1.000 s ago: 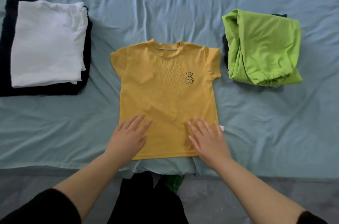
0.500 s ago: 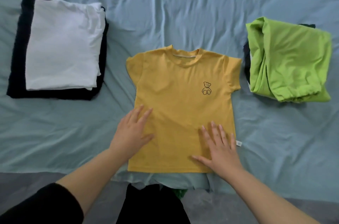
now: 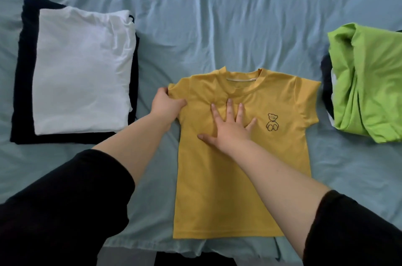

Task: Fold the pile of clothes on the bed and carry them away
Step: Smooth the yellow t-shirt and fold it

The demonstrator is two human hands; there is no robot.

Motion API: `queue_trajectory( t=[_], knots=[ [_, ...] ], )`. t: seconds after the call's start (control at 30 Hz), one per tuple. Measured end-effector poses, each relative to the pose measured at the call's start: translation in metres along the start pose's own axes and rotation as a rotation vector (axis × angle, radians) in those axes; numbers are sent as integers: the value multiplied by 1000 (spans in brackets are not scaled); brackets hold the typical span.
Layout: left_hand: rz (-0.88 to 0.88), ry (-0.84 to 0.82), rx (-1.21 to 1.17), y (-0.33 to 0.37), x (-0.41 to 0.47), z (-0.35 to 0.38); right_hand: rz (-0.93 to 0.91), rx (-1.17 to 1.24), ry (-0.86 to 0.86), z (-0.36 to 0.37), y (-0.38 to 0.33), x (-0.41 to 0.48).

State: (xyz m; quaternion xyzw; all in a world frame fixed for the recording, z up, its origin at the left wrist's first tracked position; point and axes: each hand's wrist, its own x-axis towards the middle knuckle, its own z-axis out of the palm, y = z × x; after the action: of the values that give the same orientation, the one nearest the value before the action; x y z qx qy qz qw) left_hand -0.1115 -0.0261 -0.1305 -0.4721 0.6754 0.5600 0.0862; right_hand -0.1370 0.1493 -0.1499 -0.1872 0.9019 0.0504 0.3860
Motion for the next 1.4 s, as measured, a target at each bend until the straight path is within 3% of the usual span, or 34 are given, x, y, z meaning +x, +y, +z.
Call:
queue_trajectory(
  t=[0.1, 0.2, 0.33, 0.43, 0.57, 0.73, 0.87, 0.97, 1.07, 1.17, 1.33, 1.4],
  knots=[
    [0, -136, -103, 3, -1, -5, -1, -17, -8, -1, 1, 0],
    [48, -201, 85, 6, 2, -17, 7, -36, -23, -3, -1, 1],
    [283, -52, 419, 8, 8, -28, 13, -47, -20, -4, -2, 0],
    [388, 13, 387, 8, 9, -31, 20, -45, -19, -3, -3, 1],
    [344, 14, 321, 8, 12, -28, 25, -55, -16, -2, -3, 2],
    [278, 129, 516, 11, 25, -39, 21, -71, -5, 1, -2, 4],
    [72, 74, 415, 5, 23, -47, 13, -78, -4, 3, -1, 3],
    [16, 24, 427, -3, 5, -38, 14, -73, -13, 1, -2, 3],
    [-42, 39, 277, -13, -15, -25, 20, -61, -38, -1, -2, 2],
    [49, 36, 222, -22, -29, -16, 13, -41, -43, -1, -1, 2],
    [119, 117, 475, -25, -25, -21, -12, -11, -23, 5, 1, 1],
    [234, 198, 658, -25, -32, -16, -51, 31, 52, 8, 4, -3]
  ],
)
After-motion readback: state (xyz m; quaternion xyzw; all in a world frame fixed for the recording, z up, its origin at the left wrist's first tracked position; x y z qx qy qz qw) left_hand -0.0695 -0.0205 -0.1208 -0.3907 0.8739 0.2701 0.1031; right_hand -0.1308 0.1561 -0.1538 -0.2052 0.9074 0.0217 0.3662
